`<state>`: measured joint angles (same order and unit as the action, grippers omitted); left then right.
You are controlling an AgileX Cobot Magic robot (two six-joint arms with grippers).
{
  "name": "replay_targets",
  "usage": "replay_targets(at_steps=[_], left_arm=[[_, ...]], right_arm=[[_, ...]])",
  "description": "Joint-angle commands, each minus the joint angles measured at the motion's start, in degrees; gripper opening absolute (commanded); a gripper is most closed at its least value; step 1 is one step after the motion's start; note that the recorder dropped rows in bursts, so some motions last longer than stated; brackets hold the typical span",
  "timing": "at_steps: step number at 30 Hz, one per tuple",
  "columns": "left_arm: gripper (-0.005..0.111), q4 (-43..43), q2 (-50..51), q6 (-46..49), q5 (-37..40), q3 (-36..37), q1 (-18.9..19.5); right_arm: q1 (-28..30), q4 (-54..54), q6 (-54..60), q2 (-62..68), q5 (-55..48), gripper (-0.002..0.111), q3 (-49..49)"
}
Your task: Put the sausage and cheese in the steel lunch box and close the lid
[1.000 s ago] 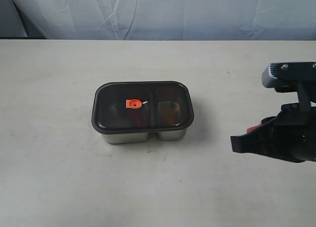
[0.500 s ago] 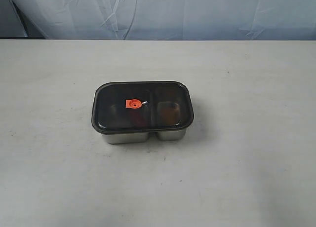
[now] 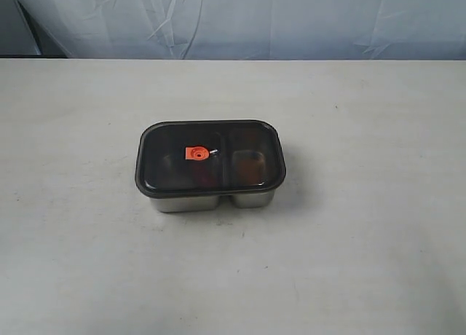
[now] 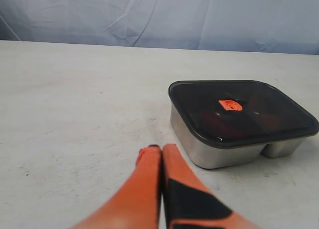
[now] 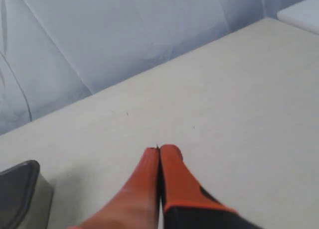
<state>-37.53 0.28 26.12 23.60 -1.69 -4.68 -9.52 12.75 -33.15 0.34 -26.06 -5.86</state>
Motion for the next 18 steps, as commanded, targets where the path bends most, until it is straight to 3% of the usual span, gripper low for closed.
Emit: replay_targets(at_steps=[1,18], left_arm=[[0.000,0.2,-0.3,-0.2,0.3,0.1,0.1],[0.000,0.2,-0.3,-0.2,0.1,0.1,0.1]], right_arm=[[0.4,-0.2,0.1,-0.3,0.9,0.000,5.9],[0.4,-1.5,0.1,-0.3,2.6,0.000,5.9]])
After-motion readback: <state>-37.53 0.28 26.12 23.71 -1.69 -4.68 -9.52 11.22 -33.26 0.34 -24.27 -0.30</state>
